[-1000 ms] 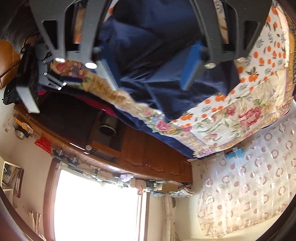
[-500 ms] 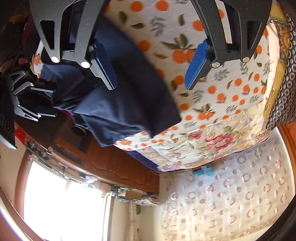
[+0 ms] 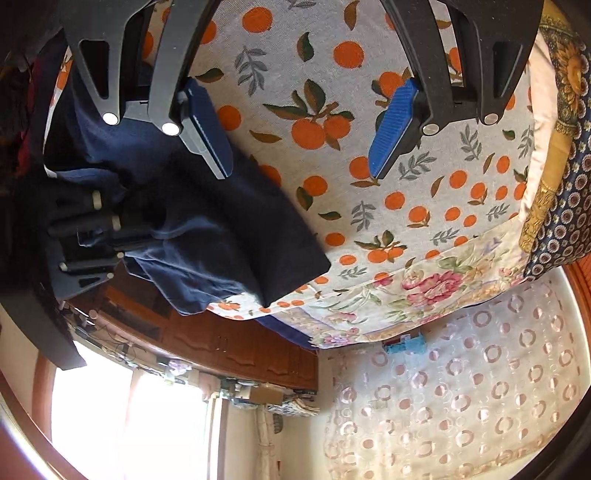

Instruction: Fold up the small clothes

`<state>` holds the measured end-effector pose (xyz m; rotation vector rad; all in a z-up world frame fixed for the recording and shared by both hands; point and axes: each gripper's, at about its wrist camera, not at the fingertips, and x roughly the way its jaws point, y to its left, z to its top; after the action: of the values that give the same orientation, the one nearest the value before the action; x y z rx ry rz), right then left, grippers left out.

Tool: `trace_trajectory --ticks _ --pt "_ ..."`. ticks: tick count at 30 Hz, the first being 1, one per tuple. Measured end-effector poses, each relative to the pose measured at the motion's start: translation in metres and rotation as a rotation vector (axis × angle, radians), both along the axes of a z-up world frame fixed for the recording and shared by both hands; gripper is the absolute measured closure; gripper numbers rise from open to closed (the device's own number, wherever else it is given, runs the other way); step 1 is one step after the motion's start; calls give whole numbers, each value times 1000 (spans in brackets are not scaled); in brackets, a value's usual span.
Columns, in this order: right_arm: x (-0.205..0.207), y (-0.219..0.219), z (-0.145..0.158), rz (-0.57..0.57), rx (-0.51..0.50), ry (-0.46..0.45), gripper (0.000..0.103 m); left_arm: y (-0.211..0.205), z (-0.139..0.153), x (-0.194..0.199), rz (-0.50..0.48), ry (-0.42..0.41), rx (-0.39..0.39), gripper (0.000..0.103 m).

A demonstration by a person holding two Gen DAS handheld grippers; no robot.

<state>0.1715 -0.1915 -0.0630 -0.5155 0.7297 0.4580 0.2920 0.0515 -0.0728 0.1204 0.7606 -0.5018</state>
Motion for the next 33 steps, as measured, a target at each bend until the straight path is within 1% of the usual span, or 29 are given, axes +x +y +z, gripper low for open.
trace_trajectory --ticks 2,4,7,8,9,10,11,12,15,18,20,21,22,25,27,28,30,31,33 --pt "7 -17 14 -23 60 -2 96 -2 2 1 -17 5 -14 27" --pt "15 -33 32 -59 102 -38 97 -7 4 4 -36 13 -28 27" --pt "43 -70 54 -152 151 -84 97 -18 3 14 -53 24 -26 27" --pt "57 -84 56 -217 149 -100 97 -23 1 17 -57 28 -21 27" --pt "70 -94 55 -291 122 -107 94 -29 -2 20 -63 34 -16 27" --pt "84 -102 49 -381 58 -109 89 -34 -5 22 -74 37 -17 27" --pt "90 -105 44 -428 18 -120 86 -38 -9 24 -84 42 -19 27" --pt "91 -109 41 -446 10 -135 86 -42 -14 25 -87 52 -17 27" --pt "84 -117 36 -462 80 -138 79 -45 -29 28 -90 87 -10 27" --pt "66 -118 35 -420 179 -108 74 -47 -39 30 -93 122 -1 26" --pt "53 -123 34 -388 253 -60 65 -48 -38 28 -101 121 -3 26" --pt "52 -124 33 -367 284 -23 55 -49 -38 28 -106 128 -6 26" --pt "52 -125 31 -354 305 8 50 -50 -39 28 -105 126 -6 26" --pt "62 -120 22 -329 294 83 50 -54 -38 25 -100 122 10 25" --pt "82 -125 16 -345 295 140 50 -63 -40 23 -100 108 51 23" --pt "88 -129 13 -352 313 166 50 -67 -40 22 -101 100 76 22" --pt "111 -127 11 -352 357 209 50 -68 -41 22 -103 100 75 22" --pt "116 -130 12 -349 374 224 50 -68 -41 22 -105 102 71 22" --pt "120 -134 20 -339 393 211 51 -69 -41 23 -106 101 73 21"
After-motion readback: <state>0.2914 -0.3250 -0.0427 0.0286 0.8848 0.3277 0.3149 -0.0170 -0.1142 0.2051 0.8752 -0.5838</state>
